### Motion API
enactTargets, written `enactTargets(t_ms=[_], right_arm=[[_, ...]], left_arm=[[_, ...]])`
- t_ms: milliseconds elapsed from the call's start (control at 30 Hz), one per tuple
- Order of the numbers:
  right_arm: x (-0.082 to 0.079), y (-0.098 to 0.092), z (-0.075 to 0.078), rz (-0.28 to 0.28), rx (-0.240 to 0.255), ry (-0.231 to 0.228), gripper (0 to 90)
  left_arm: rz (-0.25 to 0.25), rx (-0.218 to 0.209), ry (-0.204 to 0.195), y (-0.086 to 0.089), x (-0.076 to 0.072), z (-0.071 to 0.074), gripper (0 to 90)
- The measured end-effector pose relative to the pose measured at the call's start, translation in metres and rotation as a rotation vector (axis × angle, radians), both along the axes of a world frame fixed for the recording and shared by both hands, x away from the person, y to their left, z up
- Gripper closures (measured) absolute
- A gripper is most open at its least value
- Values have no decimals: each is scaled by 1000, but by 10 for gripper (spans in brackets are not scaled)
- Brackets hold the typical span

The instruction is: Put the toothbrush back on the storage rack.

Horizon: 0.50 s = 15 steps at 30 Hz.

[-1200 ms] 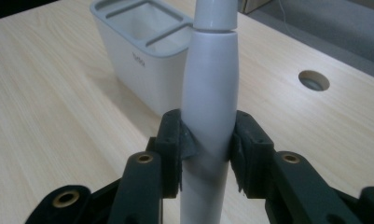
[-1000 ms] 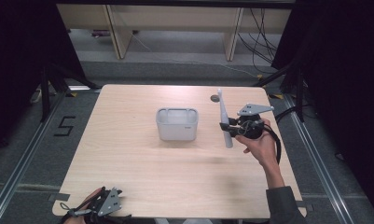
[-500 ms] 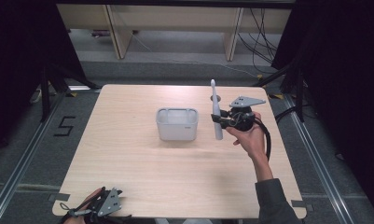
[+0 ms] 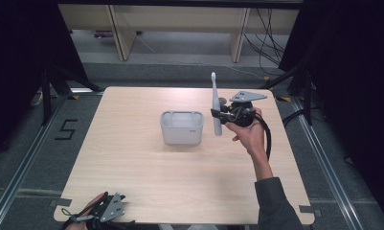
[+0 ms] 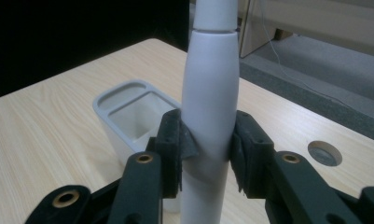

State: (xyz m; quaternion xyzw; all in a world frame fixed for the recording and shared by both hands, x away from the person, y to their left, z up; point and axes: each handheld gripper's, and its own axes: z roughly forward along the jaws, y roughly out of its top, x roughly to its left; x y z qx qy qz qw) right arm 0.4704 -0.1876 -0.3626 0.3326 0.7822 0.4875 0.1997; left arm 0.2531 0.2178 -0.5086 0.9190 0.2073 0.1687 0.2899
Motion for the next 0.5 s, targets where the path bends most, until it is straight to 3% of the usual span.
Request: enactTargets(t_ms=[67,167,433,500], right_arm=[[1,3,3,5,16,11,667],[5,6,7,12,5,-19,667],[14,13,8,-6,49,-2,667],[16,13,11,-1,36,-7,667]], left_arm=[[-2,1,0,0,0,0,163],[0,1,0,0,0,0,163],[-2,0,2,0,0,0,163],[0,2,2,0,0,0,162]])
